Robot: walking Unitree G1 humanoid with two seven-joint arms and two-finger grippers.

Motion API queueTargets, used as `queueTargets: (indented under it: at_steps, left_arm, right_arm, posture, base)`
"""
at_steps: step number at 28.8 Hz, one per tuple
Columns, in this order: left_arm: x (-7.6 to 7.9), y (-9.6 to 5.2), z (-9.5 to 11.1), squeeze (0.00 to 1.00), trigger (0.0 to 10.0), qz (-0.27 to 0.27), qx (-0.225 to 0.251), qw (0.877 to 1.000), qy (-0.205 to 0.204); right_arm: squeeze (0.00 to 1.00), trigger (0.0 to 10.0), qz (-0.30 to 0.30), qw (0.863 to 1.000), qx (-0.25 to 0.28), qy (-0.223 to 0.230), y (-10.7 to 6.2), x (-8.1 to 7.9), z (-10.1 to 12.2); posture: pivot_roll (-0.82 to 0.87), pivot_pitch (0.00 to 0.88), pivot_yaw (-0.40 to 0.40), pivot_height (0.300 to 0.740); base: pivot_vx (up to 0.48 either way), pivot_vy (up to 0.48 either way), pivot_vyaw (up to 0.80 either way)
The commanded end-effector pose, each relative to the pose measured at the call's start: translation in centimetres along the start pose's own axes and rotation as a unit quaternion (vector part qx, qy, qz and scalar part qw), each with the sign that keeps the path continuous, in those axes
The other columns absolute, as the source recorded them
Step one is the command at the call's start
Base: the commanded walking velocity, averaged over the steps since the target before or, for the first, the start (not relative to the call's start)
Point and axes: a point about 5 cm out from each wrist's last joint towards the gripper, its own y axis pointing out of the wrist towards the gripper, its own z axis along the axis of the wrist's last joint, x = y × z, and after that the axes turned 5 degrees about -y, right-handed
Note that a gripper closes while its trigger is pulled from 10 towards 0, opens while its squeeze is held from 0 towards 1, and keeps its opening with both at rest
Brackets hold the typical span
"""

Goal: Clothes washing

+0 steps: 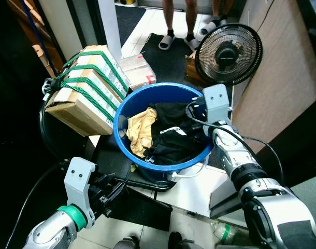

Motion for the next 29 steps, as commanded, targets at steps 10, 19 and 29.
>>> queueTargets:
  at_steps: [10,19,29]
  left_arm:
    - [-0.4,-0.1,-0.4,0.00,10.0,-0.002,-0.018,1.000,-0.007]
    - [-1.2,-0.2,-0.3,0.00,10.0,0.024,-0.002,1.000,-0.002]
    - [-2.6,0.5,0.5,0.00,10.0,0.064,0.039,0.997,-0.017]
  right_arm:
    - [0.00,10.0,0.124,0.969,0.005,0.214,-0.1,-3.5,0.1]
    - [0.00,10.0,0.224,0.920,0.077,0.313,-0.9,-5.0,2.8]
    - [0.00,10.0,0.243,0.933,0.041,0.264,-2.5,-6.2,0.5]
  posture:
    - [0.24,0.182,0.106,0.740]
    - [0.22,0.125,0.081,0.740]
    - [0.19,0.083,0.072,0.740]
  base:
    - [0.000,0.000,0.00]
    - [0.000,0.000,0.00]
    - [0.000,0.000,0.00]
